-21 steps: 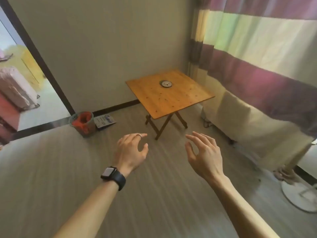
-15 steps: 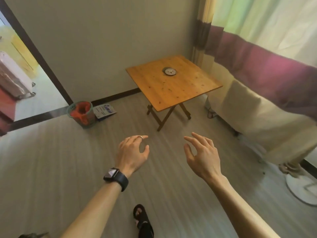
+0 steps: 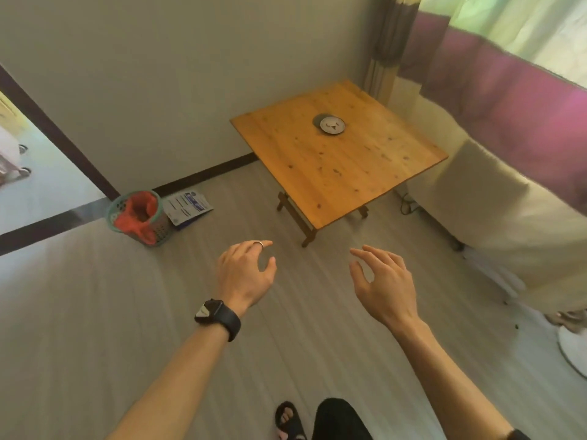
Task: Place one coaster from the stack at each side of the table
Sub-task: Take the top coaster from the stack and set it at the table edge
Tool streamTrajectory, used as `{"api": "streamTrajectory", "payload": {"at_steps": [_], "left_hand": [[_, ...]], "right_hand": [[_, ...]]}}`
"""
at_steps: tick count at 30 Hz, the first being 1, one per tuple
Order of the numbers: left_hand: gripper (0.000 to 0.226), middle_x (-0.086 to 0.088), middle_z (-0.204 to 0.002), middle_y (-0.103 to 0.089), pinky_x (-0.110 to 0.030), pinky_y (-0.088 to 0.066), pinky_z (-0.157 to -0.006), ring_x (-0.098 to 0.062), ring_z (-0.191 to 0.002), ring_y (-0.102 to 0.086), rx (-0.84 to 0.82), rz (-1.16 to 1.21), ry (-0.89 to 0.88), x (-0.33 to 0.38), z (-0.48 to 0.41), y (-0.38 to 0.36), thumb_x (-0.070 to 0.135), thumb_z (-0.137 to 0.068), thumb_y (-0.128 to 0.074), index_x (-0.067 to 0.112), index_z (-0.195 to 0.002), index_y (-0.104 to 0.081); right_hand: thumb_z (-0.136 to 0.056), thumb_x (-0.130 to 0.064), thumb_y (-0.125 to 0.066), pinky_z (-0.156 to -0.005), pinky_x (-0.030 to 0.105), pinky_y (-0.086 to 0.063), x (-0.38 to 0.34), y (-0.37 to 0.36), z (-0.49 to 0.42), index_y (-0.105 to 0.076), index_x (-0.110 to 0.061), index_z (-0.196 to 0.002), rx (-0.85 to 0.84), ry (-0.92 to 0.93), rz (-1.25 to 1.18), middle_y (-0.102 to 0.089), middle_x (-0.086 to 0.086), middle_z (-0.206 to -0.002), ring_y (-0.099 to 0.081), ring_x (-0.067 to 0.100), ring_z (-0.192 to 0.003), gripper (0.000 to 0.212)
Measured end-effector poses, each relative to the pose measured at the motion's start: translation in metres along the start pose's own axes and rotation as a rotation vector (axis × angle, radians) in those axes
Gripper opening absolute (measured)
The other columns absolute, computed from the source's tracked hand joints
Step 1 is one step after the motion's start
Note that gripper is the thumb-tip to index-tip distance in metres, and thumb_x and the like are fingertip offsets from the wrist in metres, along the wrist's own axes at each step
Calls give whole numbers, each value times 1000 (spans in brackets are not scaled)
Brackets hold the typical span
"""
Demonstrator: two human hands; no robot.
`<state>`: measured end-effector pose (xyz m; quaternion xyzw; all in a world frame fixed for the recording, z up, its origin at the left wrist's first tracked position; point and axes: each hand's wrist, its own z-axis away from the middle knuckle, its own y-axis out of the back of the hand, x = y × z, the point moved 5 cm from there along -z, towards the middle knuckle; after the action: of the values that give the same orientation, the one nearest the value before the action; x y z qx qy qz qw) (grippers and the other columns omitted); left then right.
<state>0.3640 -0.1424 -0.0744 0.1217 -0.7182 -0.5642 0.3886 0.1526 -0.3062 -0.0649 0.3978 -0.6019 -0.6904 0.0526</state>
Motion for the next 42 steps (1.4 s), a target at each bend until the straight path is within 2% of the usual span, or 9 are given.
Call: {"api": "streamTrajectory", "payload": {"at_steps": [10,22,32,35,38,42], "left_hand": [[41,8,-132,-60,-38,-43,-102,-18,-125,-51,-167,-85,16,-60,-184,-25,45,-91,-51,32,-129,-58],[40,5,-135,-58,-39,-41,-103,-19,-126,-49,-287,-95,-7,-93,-413,-31,43,-93,-50,31,-130,-56],[42,5,-140,-54,-40,-40,-104,-21,-130,-45,-464,-131,-212,-98,-605,-84,42,-93,-49,30,-132,-55],[42,6,-142,-51,-39,-38,-104,-20,-133,-41,-520,-139,-242,-90,-653,-109,42,-93,-48,30,-133,-53],[43,5,-144,-48,-39,-36,-107,-19,-135,-39,-582,-152,-303,-78,-696,-142,42,-94,-48,30,-134,-52],[45,2,-151,-41,-44,-29,-115,-20,-141,-32,-663,-205,-343,-67,-755,-197,43,-95,-46,28,-138,-50]], "right_hand": [[-99,-49,-47,-105,42,-40,-34,-73,-176,-64,-38,-129,-104,-110,-72,-61,-12,-137,-41,19,-135,36],[-98,-53,-42,-102,41,-42,-81,-136,-371,-60,-38,-133,-216,-237,-100,-61,-9,-138,-41,23,-134,41],[-98,-52,-46,-105,42,-40,-84,-176,-495,-58,-35,-135,-132,-517,-167,-60,-4,-140,-41,25,-137,43],[-99,-50,-47,-106,43,-42,-77,-185,-535,-58,-31,-135,-103,-579,-225,-61,-3,-138,-49,26,-131,43],[-99,-49,-49,-93,37,-48,-58,-200,-582,-56,-28,-137,-90,-687,-346,-64,-4,-134,-65,22,-111,44],[-99,-47,-52,-87,33,-46,-22,-232,-644,-54,-25,-138,-66,-849,-514,-63,-5,-134,-58,18,-120,45]]}}
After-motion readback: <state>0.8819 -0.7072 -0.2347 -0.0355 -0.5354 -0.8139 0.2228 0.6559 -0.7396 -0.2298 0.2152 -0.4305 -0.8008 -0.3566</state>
